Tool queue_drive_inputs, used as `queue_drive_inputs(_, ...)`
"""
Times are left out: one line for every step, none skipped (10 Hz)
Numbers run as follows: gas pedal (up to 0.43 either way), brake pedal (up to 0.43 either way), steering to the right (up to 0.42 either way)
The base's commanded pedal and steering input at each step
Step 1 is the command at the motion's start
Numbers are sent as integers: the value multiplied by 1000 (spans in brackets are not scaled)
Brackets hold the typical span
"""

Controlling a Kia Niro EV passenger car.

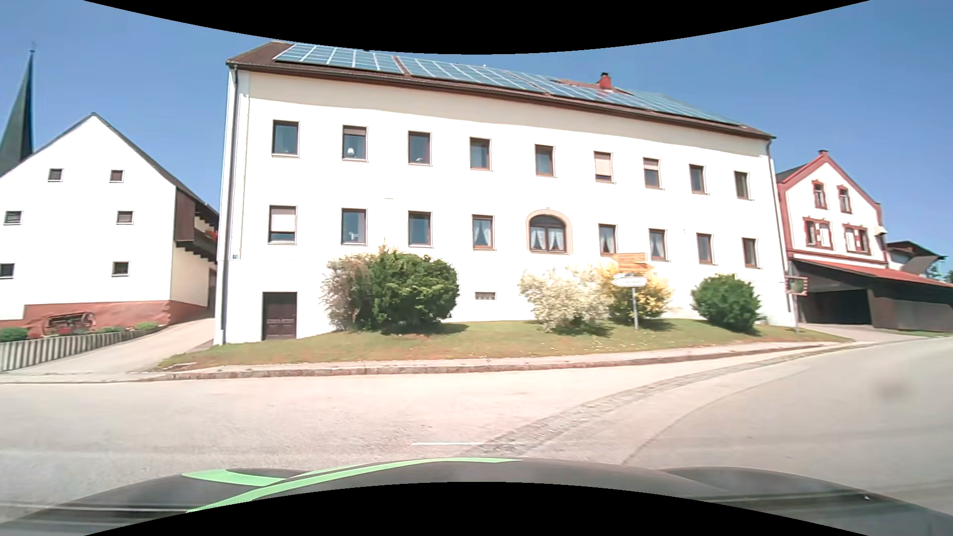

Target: Follow the waypoints while adhering to traffic rules and regulations

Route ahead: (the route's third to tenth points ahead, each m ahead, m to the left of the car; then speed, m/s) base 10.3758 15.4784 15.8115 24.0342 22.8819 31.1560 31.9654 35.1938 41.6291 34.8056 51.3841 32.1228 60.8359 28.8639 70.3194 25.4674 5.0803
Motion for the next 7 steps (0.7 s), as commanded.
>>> queue_drive_inputs(87, 0, -492)
queue_drive_inputs(87, 0, -510)
queue_drive_inputs(87, 0, -514)
queue_drive_inputs(87, 0, -513)
queue_drive_inputs(118, 0, -510)
queue_drive_inputs(118, 0, -509)
queue_drive_inputs(118, 0, -504)
